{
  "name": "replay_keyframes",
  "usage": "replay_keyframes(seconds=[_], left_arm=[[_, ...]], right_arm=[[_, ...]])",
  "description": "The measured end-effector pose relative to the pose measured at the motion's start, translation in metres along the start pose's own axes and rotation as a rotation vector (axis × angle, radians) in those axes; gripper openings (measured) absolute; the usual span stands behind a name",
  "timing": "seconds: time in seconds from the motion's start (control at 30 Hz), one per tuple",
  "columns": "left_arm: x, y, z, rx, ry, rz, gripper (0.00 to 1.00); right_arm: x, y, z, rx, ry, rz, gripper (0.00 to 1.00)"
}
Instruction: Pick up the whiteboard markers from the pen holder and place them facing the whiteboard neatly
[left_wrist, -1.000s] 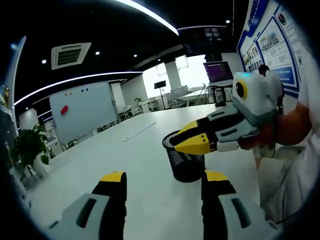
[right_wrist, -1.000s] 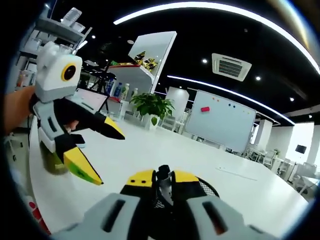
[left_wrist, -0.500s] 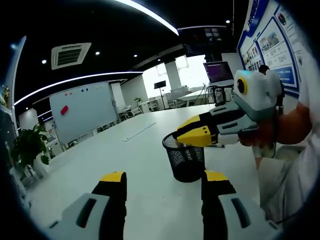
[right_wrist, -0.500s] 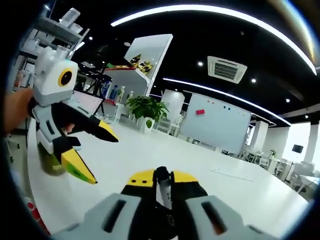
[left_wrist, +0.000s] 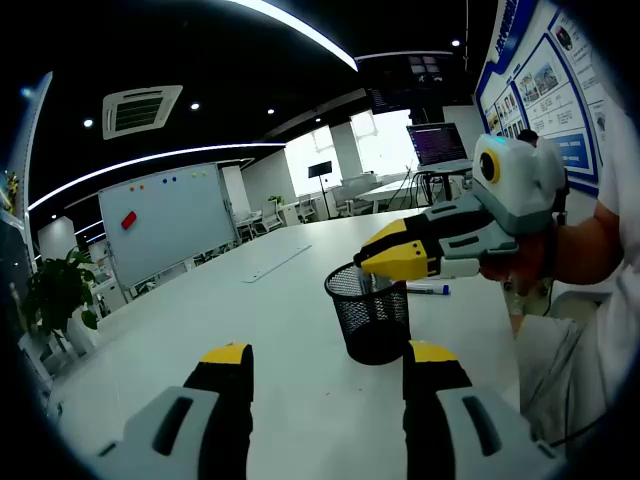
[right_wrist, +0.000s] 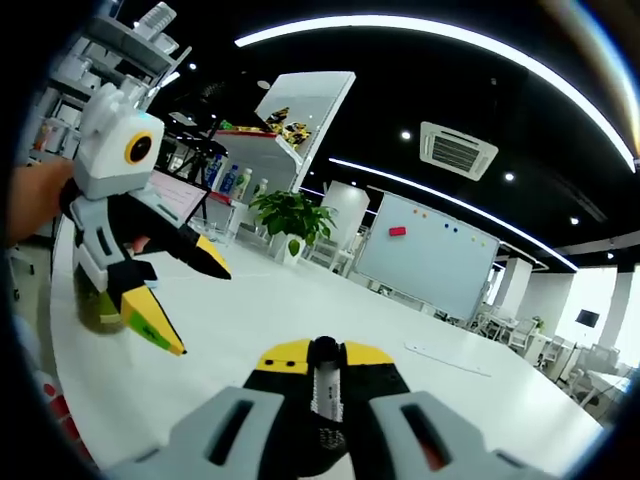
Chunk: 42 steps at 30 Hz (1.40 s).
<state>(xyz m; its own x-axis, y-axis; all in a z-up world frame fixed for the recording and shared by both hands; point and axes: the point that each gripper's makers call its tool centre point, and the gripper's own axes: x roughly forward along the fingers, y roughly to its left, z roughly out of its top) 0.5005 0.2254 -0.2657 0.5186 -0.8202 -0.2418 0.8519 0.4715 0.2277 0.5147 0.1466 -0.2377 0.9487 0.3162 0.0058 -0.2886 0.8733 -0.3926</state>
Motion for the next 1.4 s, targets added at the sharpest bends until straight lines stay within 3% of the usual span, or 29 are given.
replay_keyframes(seconds=[0.53,1.07,1.4], left_arm=[[0.0,0.0,0.0,0.0,0.0,0.0,0.62],[0.0,0.001,0.0,0.0,0.001,0.001,0.62],[-0.001,0.001,0.0,0.0,0.001,0.001,0.62]], right_arm=[[-0.007,0.0,0.011,-0.002,-0.044,0.021,0.09],[-0.02,-0.019,0.024,0.091,-0.117,-0.03,0.09],[-0.025,-0.024,0.032,0.094,-0.151,-0.053,0.09]])
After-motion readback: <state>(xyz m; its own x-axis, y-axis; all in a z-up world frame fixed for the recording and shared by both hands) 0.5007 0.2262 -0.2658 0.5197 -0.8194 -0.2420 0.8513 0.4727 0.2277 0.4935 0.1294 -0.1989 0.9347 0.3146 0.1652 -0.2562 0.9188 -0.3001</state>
